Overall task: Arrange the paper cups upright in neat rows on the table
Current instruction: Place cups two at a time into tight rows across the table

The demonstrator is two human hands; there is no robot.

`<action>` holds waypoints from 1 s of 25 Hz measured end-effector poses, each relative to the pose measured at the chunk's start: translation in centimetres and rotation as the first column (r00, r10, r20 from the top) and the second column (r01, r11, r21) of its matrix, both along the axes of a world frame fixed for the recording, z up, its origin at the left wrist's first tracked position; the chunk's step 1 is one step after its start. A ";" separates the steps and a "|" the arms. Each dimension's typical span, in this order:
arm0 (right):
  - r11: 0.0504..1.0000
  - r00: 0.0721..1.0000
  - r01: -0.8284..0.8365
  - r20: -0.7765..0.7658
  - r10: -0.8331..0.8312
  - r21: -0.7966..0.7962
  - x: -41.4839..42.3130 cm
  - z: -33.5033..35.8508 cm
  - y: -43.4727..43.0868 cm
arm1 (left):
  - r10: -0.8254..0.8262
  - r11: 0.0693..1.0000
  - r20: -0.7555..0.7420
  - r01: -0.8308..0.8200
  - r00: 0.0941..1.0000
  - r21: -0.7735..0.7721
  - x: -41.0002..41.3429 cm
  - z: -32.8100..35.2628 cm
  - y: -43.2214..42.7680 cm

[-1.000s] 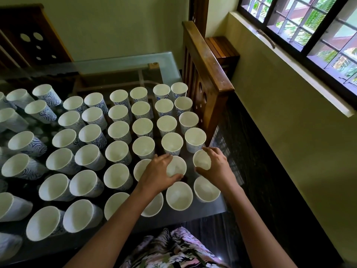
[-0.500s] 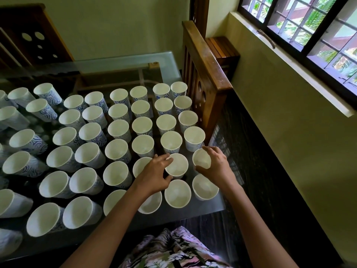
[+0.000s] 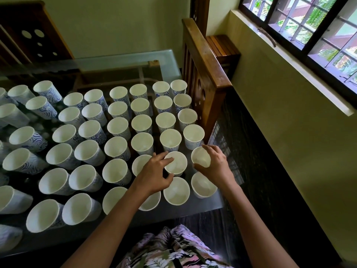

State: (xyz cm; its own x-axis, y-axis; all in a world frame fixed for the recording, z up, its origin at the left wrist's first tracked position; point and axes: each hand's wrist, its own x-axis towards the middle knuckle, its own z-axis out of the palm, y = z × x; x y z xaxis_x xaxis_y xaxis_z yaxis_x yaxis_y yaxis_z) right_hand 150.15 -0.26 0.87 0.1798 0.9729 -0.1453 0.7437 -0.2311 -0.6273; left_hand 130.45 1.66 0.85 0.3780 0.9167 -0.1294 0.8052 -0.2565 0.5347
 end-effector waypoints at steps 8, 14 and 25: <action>0.995 0.998 -0.039 0.059 0.034 0.092 0.2 0.4 -1.2 | 0.016 0.991 0.060 -0.024 0.998 0.130 0.1 0.6 -0.9; 0.993 0.998 -0.031 0.053 0.025 0.110 0.3 0.5 -5.9 | -0.062 0.974 0.035 0.053 0.997 0.222 -0.3 0.3 -4.4; 0.999 1.000 0.010 -0.014 -0.010 0.037 -0.8 -0.7 -7.8 | -0.087 0.988 0.035 0.082 0.996 0.128 -0.2 -0.6 -5.8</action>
